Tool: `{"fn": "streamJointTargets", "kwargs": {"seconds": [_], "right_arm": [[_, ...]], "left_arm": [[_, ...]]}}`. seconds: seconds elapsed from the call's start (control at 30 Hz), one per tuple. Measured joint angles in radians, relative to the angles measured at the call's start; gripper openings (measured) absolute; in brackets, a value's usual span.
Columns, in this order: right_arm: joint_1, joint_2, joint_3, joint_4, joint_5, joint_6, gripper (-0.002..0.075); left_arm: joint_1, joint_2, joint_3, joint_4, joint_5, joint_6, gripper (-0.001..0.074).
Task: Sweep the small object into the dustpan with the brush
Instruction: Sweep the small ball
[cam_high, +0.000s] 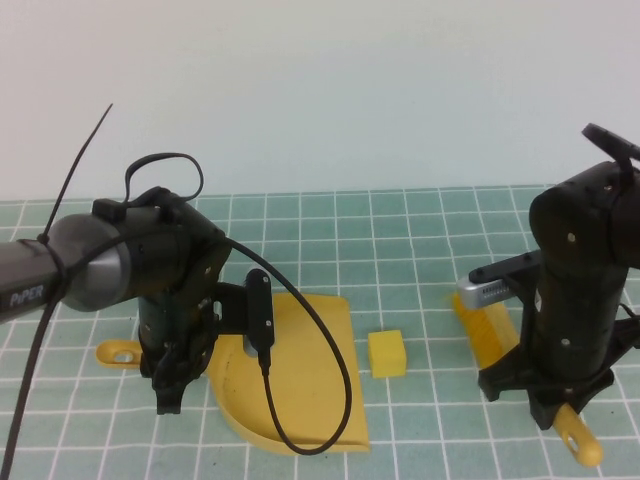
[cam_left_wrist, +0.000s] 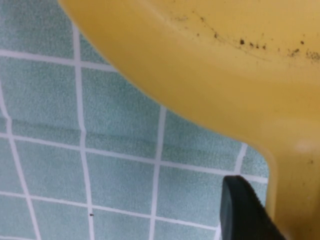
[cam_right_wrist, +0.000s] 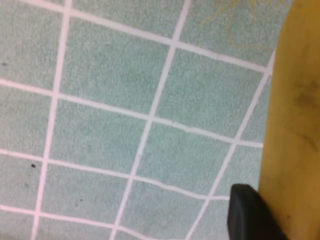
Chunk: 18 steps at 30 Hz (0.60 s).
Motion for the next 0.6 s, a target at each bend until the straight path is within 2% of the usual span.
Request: {"fn": "streamJointTargets", "kwargs": {"seconds": [0.17,0.4,0.6], "right_arm": [[0.064,0.001,0.000,0.053,-0.035,-0.012,0.0174],[0.183,0.007,-0.047,0.290,-0.129,-0.085,0.0174],[0.199,0.005,-0.173,0.385,-0.093,-0.150,0.0174]], "left_arm": [[0.000,0.000,0.000,-0.002,0.000,0.000,0.0000],[0.000,0.000,0.000,-0.004,-0.028,0.000,0.0000],[0.000,0.000,0.000,-0.028,-0.047,-0.005,0.0001]]}}
